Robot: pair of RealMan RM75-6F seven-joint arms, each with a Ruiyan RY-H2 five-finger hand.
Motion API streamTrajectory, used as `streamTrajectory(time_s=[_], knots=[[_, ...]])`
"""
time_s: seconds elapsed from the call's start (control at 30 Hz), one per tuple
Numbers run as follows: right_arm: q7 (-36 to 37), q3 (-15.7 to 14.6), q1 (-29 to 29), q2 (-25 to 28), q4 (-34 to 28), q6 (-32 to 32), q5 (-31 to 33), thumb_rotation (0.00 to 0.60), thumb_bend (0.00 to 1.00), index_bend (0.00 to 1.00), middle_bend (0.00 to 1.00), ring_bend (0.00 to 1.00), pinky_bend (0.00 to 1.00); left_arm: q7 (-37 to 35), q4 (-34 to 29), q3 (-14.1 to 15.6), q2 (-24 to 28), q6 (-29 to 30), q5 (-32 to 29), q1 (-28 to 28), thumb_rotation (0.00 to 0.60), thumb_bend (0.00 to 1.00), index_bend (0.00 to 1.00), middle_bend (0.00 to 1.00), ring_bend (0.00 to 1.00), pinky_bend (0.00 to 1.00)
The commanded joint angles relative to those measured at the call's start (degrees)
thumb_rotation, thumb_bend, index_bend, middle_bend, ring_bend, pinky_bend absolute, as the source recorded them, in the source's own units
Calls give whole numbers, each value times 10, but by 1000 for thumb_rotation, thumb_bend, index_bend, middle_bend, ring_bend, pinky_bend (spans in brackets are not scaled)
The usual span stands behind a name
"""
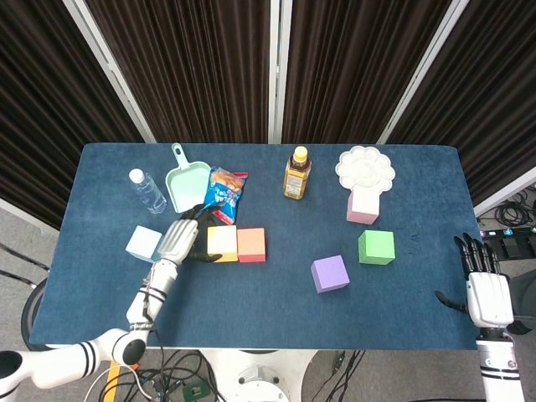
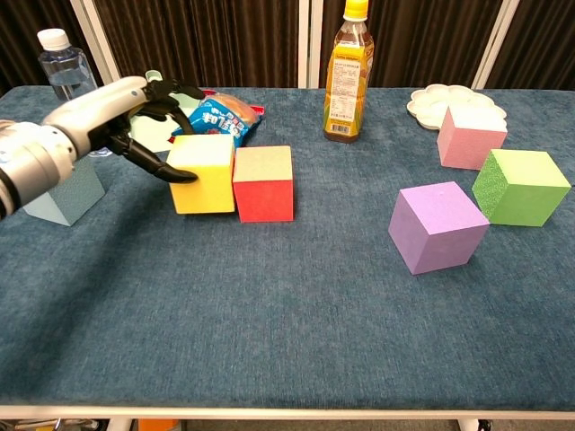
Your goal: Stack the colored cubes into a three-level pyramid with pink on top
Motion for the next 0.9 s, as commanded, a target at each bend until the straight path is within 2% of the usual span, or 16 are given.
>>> streamTrajectory(time_s=[0.03,0.9], knots=[[1,1,0,1,0,0,1,600,0,0,0,0,0,-9,11,3,-9,1,6,-4,600,168,151,463,82,136],[0,-1,0,-2,3,-6,4,600,0,0,0,0,0,-56,86,23,-55,36,43,-3,600,168,150,463,82,136]])
